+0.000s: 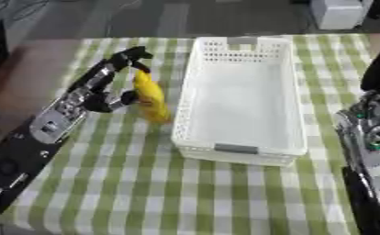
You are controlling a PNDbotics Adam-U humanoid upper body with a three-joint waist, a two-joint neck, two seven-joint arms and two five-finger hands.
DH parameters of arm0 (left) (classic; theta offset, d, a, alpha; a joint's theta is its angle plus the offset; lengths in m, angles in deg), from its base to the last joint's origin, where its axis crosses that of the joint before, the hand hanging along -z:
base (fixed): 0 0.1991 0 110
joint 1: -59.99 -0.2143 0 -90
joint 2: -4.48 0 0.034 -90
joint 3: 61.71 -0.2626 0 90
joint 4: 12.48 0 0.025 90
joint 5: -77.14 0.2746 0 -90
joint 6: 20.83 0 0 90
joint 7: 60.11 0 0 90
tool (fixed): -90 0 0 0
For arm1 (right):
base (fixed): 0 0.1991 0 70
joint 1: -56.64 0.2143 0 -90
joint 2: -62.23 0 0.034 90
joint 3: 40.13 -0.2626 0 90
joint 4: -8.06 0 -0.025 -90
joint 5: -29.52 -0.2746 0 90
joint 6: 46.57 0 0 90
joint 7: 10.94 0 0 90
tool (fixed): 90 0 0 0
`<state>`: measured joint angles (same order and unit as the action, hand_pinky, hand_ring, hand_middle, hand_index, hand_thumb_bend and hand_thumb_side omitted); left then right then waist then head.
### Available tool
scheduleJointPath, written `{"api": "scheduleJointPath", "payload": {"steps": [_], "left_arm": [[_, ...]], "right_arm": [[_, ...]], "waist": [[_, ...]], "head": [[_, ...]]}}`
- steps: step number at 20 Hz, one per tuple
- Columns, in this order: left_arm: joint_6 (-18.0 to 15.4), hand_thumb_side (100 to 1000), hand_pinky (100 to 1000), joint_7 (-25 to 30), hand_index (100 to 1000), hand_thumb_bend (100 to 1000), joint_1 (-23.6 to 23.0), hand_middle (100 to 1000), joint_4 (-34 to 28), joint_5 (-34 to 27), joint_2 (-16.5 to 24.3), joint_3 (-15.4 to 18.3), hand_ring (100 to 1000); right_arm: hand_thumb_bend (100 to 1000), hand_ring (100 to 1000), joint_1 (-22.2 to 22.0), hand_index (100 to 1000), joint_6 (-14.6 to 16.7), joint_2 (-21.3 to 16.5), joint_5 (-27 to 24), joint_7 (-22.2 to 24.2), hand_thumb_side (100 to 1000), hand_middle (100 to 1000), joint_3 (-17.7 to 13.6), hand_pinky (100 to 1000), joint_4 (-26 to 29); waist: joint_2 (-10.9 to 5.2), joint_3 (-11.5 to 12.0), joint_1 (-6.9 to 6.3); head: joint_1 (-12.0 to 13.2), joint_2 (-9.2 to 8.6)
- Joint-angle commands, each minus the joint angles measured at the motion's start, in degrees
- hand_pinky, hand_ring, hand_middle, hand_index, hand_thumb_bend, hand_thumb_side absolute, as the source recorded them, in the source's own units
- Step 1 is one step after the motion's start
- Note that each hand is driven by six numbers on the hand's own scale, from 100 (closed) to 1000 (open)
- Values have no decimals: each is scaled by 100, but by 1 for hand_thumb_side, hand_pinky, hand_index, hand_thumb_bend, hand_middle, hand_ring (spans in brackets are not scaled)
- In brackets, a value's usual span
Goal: Pick up objects on the table and place them in the box.
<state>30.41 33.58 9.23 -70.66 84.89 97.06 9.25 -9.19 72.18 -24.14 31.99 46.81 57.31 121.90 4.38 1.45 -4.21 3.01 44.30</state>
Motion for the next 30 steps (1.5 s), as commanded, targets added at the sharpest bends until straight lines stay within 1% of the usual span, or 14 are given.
{"api": "scheduleJointPath", "payload": {"steps": [1, 18, 19, 21, 23, 24, 25, 26, 27, 29, 30], "left_arm": [[-37, 774, 970, 6, 1000, 549, 37, 838, 15, 85, 32, 87, 721], [-135, 786, 964, 23, 1000, 542, -58, 837, 455, 357, -132, 211, 709], [-138, 780, 963, 20, 1000, 544, -64, 837, 486, 374, -142, 219, 706], [-148, 741, 951, 11, 1000, 554, -71, 837, 536, 413, -156, 236, 685], [-143, 686, 865, 1, 1000, 521, -80, 824, 587, 446, -162, 255, 619], [-132, 649, 820, -6, 995, 488, -85, 804, 611, 452, -166, 267, 560], [-105, 609, 785, -21, 979, 429, -92, 789, 640, 438, -172, 282, 515], [-74, 581, 726, -33, 931, 371, -95, 736, 665, 416, -177, 292, 460], [-29, 565, 654, -56, 886, 288, -98, 683, 695, 379, -183, 309, 411], [56, 564, 410, -136, 771, 100, -104, 552, 737, 276, -195, 340, 280], [83, 608, 231, -197, 714, 100, -106, 475, 749, 217, -199, 353, 153]], "right_arm": [[100, 632, 121, 763, -12, 15, -23, 17, 945, 696, 5, 416, 75], [100, 632, 261, 763, -2, 130, -95, 44, 944, 695, 19, 418, 75], [100, 632, 271, 763, 0, 140, -100, 46, 944, 695, 19, 418, 75], [100, 632, 288, 763, 0, 155, -108, 49, 945, 695, 17, 418, 75], [100, 632, 305, 763, -1, 170, -115, 50, 945, 695, 15, 418, 75], [100, 632, 312, 763, -1, 176, -118, 51, 945, 695, 15, 418, 75], [100, 632, 320, 763, -2, 181, -121, 51, 945, 695, 15, 418, 75], [100, 632, 326, 763, -3, 184, -123, 52, 945, 695, 14, 418, 75], [100, 632, 332, 763, -3, 188, -126, 52, 945, 694, 14, 418, 75], [100, 632, 344, 762, -1, 195, -131, 51, 945, 694, 12, 419, 75], [100, 632, 350, 762, 2, 199, -134, 51, 946, 694, 12, 419, 75]], "waist": [[-40, -29, 30], [42, -215, 90], [50, -229, 94], [65, -252, 101], [78, -273, 104], [83, -281, 105], [88, -290, 106], [91, -297, 107], [94, -305, 108], [98, -323, 111], [101, -331, 112]], "head": [[42, -18], [77, -18], [78, -18], [82, -18], [84, -18], [84, -18], [85, -18], [85, -18], [86, -18], [90, -18], [95, -18]]}}
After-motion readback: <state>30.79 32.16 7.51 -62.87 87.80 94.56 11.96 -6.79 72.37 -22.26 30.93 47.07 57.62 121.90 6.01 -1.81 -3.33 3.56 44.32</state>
